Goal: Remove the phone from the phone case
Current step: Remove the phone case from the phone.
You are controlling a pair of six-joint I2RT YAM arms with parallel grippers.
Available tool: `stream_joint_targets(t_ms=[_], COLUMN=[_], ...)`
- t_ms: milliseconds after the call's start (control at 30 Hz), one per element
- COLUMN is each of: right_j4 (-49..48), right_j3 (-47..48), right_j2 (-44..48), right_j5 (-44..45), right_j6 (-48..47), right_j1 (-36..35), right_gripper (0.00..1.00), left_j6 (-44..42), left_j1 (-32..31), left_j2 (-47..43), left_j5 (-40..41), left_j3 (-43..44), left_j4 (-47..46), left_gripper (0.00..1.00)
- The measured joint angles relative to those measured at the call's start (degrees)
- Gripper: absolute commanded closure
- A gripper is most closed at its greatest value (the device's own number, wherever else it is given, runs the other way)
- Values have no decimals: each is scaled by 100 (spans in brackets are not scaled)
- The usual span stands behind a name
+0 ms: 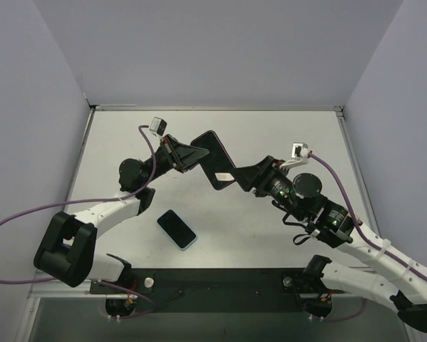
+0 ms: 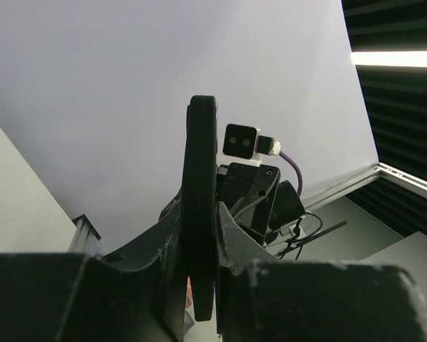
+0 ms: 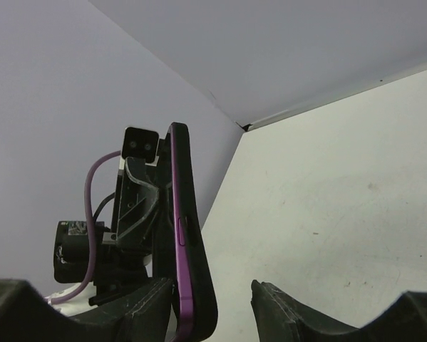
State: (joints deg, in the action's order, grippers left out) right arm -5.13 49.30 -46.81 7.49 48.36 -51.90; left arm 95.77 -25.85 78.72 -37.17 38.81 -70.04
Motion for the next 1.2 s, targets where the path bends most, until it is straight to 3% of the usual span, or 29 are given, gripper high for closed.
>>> stream_joint_targets(t_ms=[500, 1200], right_j4=[-129, -168], right_j3=[55, 273], right_j2=[302, -57], right_j5=[127, 131], right_j6=[-205, -275], right_j1=[-129, -332], right_gripper=[50, 50], left_j6=[2, -24], left_j1=[0, 0], left_j2=[-55, -55], left_j5=[-2, -9], left_j3=[-48, -55], left_j4=[-83, -85], left_gripper=[100, 100])
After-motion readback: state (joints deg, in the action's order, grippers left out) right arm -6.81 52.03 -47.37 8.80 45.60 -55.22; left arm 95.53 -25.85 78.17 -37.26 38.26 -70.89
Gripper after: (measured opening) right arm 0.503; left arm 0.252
